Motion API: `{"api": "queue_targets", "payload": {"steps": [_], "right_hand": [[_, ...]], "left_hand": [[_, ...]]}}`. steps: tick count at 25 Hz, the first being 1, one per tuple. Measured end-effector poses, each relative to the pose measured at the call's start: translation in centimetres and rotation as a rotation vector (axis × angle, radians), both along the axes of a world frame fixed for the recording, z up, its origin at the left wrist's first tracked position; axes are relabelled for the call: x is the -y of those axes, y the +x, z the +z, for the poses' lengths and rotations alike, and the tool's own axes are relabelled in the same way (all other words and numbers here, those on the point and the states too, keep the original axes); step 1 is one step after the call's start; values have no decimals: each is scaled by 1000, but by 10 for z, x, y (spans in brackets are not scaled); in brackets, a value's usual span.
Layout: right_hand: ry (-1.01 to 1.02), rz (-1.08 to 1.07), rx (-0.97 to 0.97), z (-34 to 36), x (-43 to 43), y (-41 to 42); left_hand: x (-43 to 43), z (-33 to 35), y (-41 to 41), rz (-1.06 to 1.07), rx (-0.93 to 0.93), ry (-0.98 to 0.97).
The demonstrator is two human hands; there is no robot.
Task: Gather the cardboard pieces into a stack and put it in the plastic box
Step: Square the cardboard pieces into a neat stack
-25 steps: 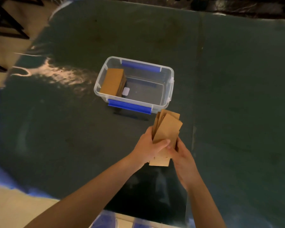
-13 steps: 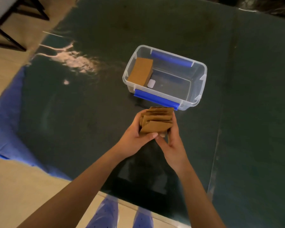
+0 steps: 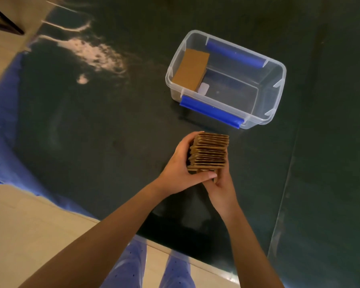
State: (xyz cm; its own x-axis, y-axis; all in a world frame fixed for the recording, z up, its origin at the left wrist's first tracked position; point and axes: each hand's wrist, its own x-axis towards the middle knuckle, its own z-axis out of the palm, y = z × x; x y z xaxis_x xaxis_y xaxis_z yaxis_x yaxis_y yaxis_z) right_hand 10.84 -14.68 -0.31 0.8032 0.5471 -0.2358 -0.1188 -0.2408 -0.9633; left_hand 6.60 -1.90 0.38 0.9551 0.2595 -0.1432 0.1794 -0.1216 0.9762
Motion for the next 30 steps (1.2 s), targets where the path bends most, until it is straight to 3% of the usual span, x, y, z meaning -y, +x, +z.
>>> {"api": "queue_targets", "payload": {"steps": [17,19,22,25,30], "right_hand": [[-17,-2,-38,-12,-4,-4],[59,-1,-43,-4,6,2],[224,-35,13,17,23,15],[306,-24,24,28,24,24],[71,-173,-10,6,11,25]], "left_hand": [[4,-18,-1,70,-8,33],[1,-7,3,48,0,170],[-11,17,8,-51,38,634],[-17,32,13,-123,-48,1035],[4,18,30,-272,-201,1207]]}}
